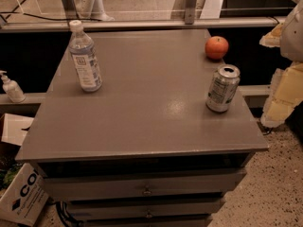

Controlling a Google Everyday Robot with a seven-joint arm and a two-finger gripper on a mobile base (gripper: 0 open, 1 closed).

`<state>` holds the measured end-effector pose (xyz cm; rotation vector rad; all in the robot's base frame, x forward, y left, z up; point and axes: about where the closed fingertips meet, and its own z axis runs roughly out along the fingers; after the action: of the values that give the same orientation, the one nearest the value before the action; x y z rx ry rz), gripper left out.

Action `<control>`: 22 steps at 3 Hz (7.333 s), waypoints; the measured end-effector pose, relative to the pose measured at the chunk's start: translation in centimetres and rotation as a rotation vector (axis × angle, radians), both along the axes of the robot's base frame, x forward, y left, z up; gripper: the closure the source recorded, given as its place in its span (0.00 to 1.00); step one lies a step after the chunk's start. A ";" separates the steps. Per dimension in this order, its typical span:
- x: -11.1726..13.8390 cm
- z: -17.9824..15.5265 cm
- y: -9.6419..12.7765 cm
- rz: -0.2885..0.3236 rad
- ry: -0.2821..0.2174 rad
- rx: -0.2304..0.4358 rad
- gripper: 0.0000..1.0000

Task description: Move 7up can near blue plastic bottle

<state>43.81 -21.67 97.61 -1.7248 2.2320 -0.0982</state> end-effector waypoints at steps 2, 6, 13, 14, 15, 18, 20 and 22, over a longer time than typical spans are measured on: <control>1.3 -1.6 0.1 0.012 -0.022 0.024 0.00; 11.7 -8.6 -0.3 -0.070 -0.103 0.561 0.00; 10.8 -7.9 5.2 -0.066 0.070 0.858 1.00; 10.8 -7.9 5.4 -0.069 0.068 0.908 1.00; 11.6 -7.2 9.0 -0.052 0.050 1.006 1.00; 17.1 -5.9 22.9 0.105 -0.011 0.994 1.00; 18.6 -7.9 29.0 0.190 -0.014 0.883 1.00; 18.2 -10.9 31.8 0.215 0.038 0.808 1.00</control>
Offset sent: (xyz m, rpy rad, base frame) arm 0.0408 0.0014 -0.0526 0.0730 -0.0459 0.0387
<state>61.96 10.17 86.71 -1.4642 1.7104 0.7763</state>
